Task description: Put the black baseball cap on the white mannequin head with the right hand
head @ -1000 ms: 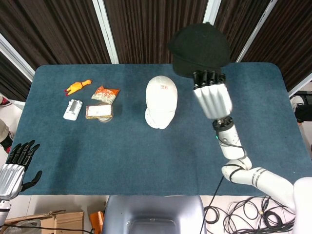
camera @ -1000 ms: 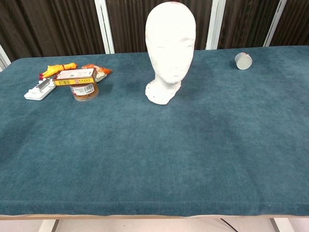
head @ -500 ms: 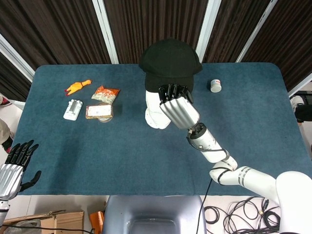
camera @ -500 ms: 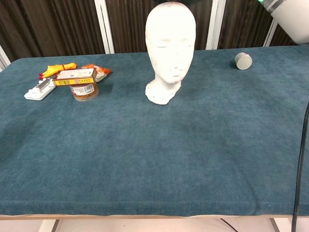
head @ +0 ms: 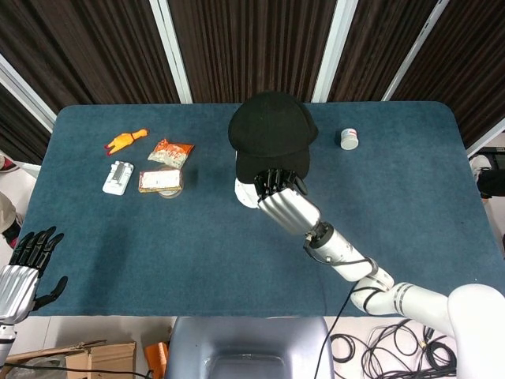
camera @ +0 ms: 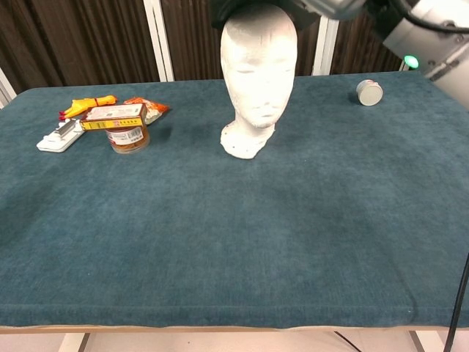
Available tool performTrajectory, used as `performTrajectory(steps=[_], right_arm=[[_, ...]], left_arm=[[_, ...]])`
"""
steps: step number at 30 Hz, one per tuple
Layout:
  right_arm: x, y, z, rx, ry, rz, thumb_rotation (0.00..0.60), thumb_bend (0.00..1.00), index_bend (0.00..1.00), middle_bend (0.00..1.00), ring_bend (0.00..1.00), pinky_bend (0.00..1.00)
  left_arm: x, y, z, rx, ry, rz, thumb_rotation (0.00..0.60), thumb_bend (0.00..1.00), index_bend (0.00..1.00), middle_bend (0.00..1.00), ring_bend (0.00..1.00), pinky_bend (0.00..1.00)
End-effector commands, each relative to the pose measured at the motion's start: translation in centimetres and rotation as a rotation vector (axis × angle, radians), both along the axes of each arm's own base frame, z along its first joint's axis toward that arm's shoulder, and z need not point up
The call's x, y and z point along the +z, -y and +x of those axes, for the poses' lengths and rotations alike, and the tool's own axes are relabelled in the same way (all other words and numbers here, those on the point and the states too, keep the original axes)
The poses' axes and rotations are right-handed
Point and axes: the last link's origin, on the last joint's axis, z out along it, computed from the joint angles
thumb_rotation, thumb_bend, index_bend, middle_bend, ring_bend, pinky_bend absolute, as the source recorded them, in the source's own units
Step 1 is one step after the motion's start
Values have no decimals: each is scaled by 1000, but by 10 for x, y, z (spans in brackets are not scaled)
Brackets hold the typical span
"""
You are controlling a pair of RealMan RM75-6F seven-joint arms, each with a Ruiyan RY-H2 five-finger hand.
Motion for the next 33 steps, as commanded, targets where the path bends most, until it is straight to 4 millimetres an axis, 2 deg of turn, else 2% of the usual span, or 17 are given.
performTrajectory(steps=[1, 17, 18, 20, 21, 24, 26, 27, 30, 33], right_arm=[[-8, -9, -6, 15, -17, 27, 600, 455, 962, 748, 752, 996], [-35, -14, -32, -8, -37, 84, 600, 424, 953, 750, 758, 999], [-36, -14, -33, -2, -36, 86, 600, 405, 911, 750, 760, 999], [-37, -14, -35, 1, -29, 86, 600, 358, 750, 746, 758, 997], [-38, -14, -37, -6, -24, 86, 600, 324, 620, 721, 748, 990], [-40, -14, -41, -39, -10, 90, 600, 211, 222, 565, 664, 930], [-41, -15, -42, -63, 12, 96, 600, 125, 51, 464, 584, 862], [-41, -16, -42, -71, 22, 100, 600, 85, 11, 416, 538, 820], [-41, -21, -43, -96, 56, 134, 600, 12, 0, 271, 389, 677], [-39, -29, -46, -124, 84, 166, 600, 0, 0, 202, 313, 595]], left_arm=[[-1, 0, 1, -2, 0, -2, 600, 387, 0, 0, 0, 2], [-2, -2, 1, 1, -1, -6, 600, 386, 0, 0, 0, 2], [-1, -2, 0, 3, -1, -6, 600, 386, 0, 0, 0, 2], [-1, -3, 0, 4, 0, -6, 600, 386, 0, 0, 0, 1], [-1, -3, 0, 4, 0, -6, 600, 387, 0, 0, 0, 1], [-1, -2, 1, 1, 1, -5, 600, 386, 0, 0, 0, 1], [-2, -2, 2, -3, 1, -5, 600, 385, 0, 0, 0, 1], [-2, -1, 2, -5, 0, -6, 600, 386, 0, 0, 0, 1], [-2, -2, 1, -2, 0, -7, 600, 386, 0, 0, 0, 1], [-2, -2, 1, 2, 0, -8, 600, 386, 0, 0, 0, 2]])
